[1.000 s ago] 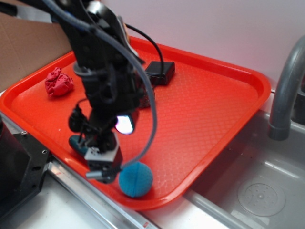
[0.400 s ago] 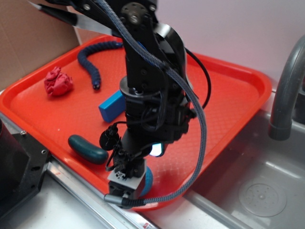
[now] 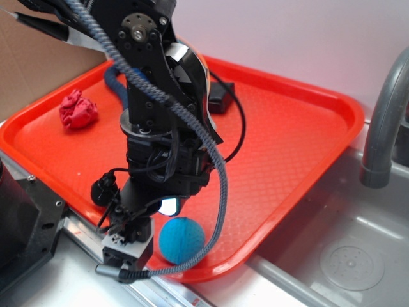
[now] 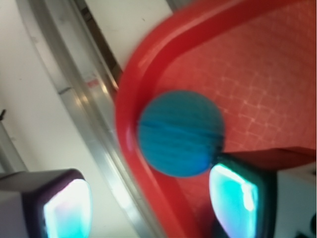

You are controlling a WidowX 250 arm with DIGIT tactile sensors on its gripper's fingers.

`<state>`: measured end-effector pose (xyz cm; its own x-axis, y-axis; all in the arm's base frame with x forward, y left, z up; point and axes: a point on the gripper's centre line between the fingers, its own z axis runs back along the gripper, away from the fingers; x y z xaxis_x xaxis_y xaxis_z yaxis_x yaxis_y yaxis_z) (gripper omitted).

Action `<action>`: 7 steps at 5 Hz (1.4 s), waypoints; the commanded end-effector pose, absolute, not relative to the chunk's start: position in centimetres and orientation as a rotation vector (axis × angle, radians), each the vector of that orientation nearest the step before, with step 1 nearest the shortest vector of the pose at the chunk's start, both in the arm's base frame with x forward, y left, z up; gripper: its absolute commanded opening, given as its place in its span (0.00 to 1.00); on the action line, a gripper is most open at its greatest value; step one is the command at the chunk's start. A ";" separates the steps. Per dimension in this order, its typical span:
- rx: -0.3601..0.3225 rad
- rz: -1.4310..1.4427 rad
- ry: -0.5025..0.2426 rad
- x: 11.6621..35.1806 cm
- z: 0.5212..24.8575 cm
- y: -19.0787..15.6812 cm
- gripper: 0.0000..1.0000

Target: Grab the blue ball.

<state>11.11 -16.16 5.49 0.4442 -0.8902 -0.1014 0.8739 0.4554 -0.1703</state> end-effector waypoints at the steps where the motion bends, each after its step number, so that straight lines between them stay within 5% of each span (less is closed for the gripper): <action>1: -0.105 -1.055 0.205 10.6 5.9 -16.4 1.00; 3: -0.105 -1.055 0.205 10.6 5.9 -16.4 1.00; 4: -0.112 -1.054 0.303 11.3 2.9 -16.4 1.00; 5: -0.117 -1.025 0.286 11.4 3.0 -16.4 0.00; 6: -0.097 -0.983 0.306 11.2 3.0 -16.2 0.00; 7: -0.099 -0.885 0.241 11.2 5.3 -15.4 0.00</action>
